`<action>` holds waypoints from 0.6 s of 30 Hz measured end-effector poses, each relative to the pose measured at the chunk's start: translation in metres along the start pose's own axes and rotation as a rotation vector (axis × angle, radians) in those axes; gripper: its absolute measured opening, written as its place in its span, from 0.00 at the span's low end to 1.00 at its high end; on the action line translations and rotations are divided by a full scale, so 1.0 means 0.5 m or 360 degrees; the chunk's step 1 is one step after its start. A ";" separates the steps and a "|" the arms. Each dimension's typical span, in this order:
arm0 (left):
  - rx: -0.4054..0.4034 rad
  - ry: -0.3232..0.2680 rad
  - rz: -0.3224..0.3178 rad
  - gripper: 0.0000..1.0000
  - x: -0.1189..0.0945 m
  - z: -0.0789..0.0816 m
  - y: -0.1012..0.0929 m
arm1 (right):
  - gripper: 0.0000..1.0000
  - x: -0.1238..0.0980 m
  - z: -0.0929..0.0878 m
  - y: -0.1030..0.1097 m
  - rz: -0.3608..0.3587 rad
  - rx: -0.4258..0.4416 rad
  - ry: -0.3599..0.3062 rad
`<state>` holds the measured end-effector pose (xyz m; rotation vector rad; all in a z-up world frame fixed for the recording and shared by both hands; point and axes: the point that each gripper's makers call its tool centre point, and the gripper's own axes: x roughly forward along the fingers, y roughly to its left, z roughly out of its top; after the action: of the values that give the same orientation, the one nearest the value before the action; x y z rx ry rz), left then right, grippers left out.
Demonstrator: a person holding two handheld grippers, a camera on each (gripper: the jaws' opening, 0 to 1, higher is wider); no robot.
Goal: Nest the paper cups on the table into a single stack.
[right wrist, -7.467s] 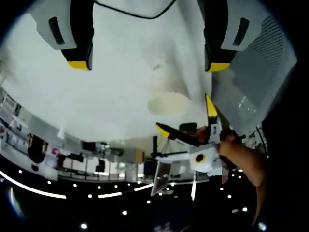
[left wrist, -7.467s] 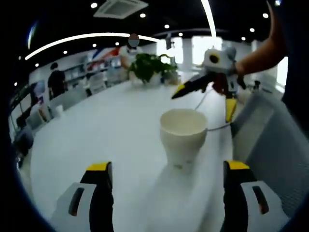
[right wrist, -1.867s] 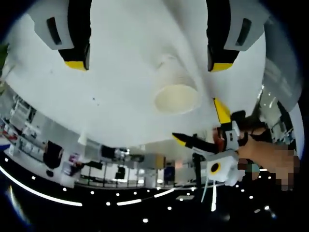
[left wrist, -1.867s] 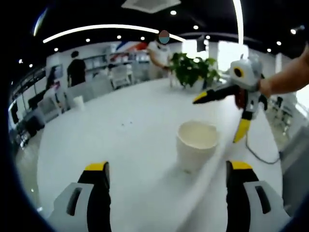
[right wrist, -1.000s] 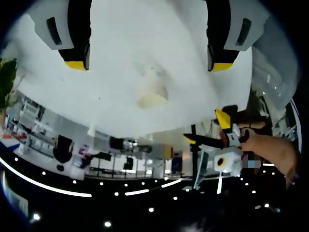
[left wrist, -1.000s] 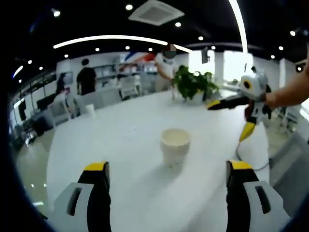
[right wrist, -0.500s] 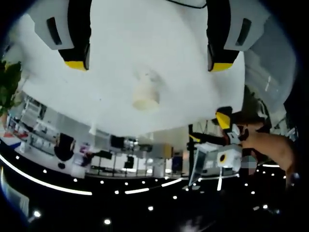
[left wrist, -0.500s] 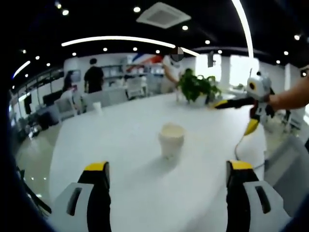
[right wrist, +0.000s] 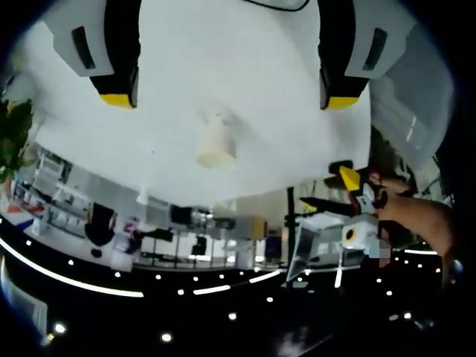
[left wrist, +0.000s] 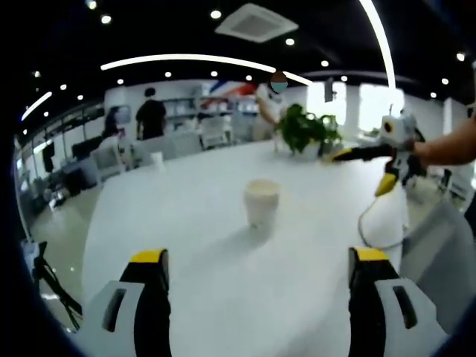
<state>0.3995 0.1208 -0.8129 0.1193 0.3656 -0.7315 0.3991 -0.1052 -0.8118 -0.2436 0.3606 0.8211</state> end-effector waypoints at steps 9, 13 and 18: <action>0.0008 0.0008 -0.0013 0.98 0.002 -0.002 0.002 | 1.00 0.006 -0.001 0.002 0.0009 0.0000 -0.0001; 0.0005 0.0003 -0.0013 0.98 0.002 0.000 0.002 | 1.00 0.000 -0.010 0.003 0.0013 0.0013 0.0003; 0.0001 0.0001 -0.0013 0.98 0.005 0.001 0.000 | 1.00 -0.005 -0.017 0.006 0.0016 -0.0006 0.0015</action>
<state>0.4012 0.1193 -0.8133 0.1190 0.3668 -0.7397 0.3934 -0.1079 -0.8187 -0.2495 0.3691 0.8309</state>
